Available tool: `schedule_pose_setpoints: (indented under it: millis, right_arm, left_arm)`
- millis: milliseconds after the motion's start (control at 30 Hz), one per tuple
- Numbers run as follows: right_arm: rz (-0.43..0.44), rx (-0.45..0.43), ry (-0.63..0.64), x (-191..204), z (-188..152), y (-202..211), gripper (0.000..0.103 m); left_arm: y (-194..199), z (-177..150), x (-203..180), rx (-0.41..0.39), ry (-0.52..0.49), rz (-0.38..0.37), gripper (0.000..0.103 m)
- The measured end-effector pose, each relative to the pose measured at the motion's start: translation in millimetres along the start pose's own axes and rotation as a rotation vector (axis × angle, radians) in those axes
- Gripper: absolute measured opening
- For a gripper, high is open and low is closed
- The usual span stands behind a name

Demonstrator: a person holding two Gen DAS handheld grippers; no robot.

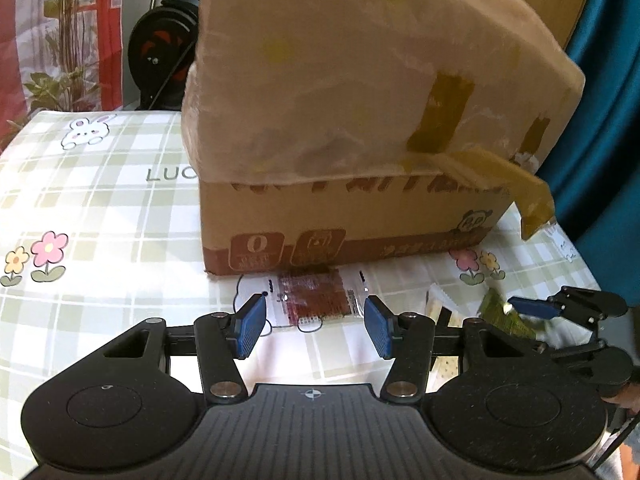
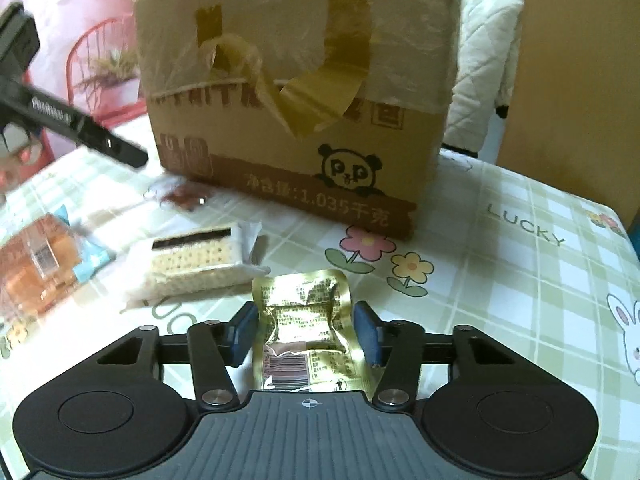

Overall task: Organize snacks
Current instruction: 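Grasp the gold foil packet with the right gripper while the left grasps the brown sauce packet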

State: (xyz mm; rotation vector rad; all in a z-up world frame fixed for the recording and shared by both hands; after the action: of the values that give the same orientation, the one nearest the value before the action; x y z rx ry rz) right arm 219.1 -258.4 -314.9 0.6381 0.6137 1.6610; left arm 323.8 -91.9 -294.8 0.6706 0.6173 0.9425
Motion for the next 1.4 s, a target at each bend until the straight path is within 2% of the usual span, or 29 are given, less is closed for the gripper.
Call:
schedule_pose_setpoints:
  millis: [133,267,367,467,533,700,767,1067,1133,1233,1267,1400]
  right_arm:
    - [-0.034,-0.075,-0.092,-14.0,2.4,7.2,0.040]
    - [-0.072,-0.144,-0.164,-29.3,3.4,16.2,0.039]
    - [-0.061,-0.153,-0.178,-32.4,2.0,18.2,0.039]
    - [-0.054,-0.162,-0.183,-34.2,1.2,20.2,0.039]
    - [-0.049,-0.167,-0.186,-33.2,0.5,18.8,0.039]
    - [-0.033,-0.176,-0.186,-29.8,0.1,20.1,0.039]
    - [-0.031,-0.179,-0.188,-29.9,-0.1,20.9,0.039]
    - [-0.027,-0.186,-0.198,-27.8,-0.2,23.0,0.039]
    - [-0.028,-0.187,-0.201,-27.5,-0.1,23.1,0.039]
    - [-0.028,-0.190,-0.207,-27.7,-0.3,23.9,0.039]
    - [-0.028,-0.190,-0.208,-27.4,-0.4,24.1,0.039]
    - [-0.026,-0.190,-0.210,-27.4,-0.4,23.9,0.039]
  left_arm:
    - [-10.9,-1.6,-4.1,0.022,-0.011,0.016,0.057]
    - [-26.4,4.8,-2.8,0.032,0.025,0.043,0.058]
    - [-41.4,6.9,-4.5,0.052,0.044,0.079,0.065]
    - [-50.5,8.2,-9.6,0.044,0.011,0.131,0.065]
    - [-54.5,7.9,-7.7,0.033,0.033,0.165,0.067]
    - [-63.4,11.8,-9.7,0.042,0.077,0.166,0.075]
    - [-67.1,14.1,-11.0,0.054,0.078,0.175,0.083]
    - [-75.9,8.4,-21.1,0.120,-0.025,0.266,0.089]
    - [-74.6,7.3,-21.1,0.123,-0.019,0.260,0.086]
    - [-68.7,4.5,-20.1,0.110,-0.026,0.260,0.072]
    - [-65.4,1.8,-22.0,0.108,-0.031,0.253,0.064]
    - [-55.3,-5.4,-25.0,0.108,-0.045,0.199,0.055]
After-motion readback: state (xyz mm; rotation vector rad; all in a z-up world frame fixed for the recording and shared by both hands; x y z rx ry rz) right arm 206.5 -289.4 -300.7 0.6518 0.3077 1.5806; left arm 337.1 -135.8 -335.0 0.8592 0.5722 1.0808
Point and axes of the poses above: each gripper's, at about its wrist camera, not at the fingertips, and y roughly against the way its jaws point, x to its left, z to its top, the point moved 9 cm from there along -y, roughly the way its jaws point, and after that the axes turned 4 degrees about -y, right-handed, at the moved point
